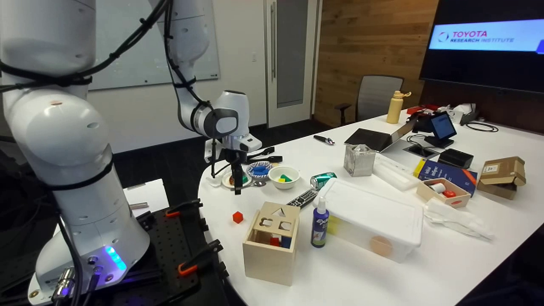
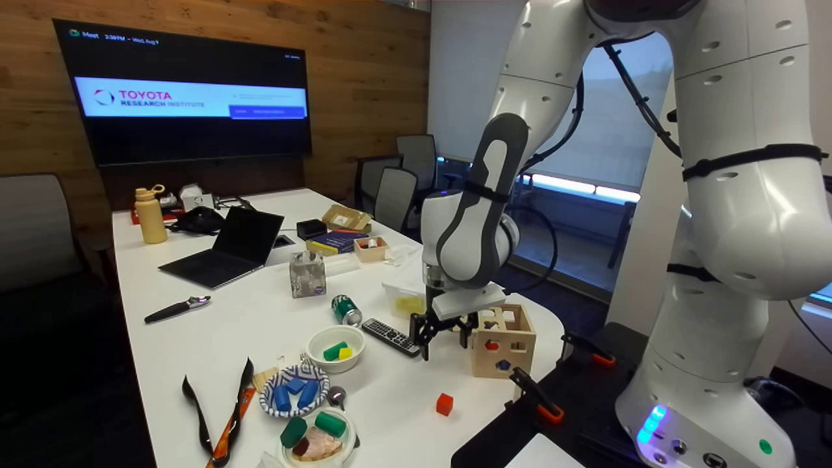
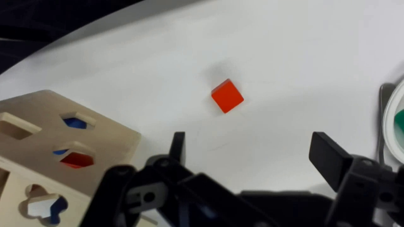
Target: Put the blue and orange blocks in the toy box
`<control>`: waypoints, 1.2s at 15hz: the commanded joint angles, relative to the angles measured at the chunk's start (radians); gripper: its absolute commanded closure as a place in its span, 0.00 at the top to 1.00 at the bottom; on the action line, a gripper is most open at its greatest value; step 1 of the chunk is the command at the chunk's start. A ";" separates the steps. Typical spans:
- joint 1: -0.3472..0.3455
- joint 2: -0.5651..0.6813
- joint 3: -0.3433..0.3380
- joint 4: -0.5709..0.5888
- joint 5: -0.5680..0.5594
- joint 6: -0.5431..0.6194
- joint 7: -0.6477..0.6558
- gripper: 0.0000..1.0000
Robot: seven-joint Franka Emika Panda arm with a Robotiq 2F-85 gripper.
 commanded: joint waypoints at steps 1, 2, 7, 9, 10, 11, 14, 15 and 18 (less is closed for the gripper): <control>-0.070 0.070 0.052 0.023 0.007 0.012 -0.166 1.00; -0.081 0.086 0.055 0.029 -0.001 0.005 -0.209 1.00; -0.166 0.233 0.093 0.098 -0.030 0.035 -0.458 1.00; -0.192 0.284 0.109 0.134 -0.036 0.034 -0.529 1.00; -0.195 0.304 0.110 0.150 -0.040 0.032 -0.550 1.00; -0.191 0.323 0.105 0.167 -0.045 0.031 -0.564 1.00; -0.178 0.372 0.100 0.208 -0.056 0.027 -0.587 1.00; -0.174 0.385 0.098 0.217 -0.059 0.028 -0.585 1.00; -0.167 0.419 0.099 0.239 -0.068 0.033 -0.579 1.00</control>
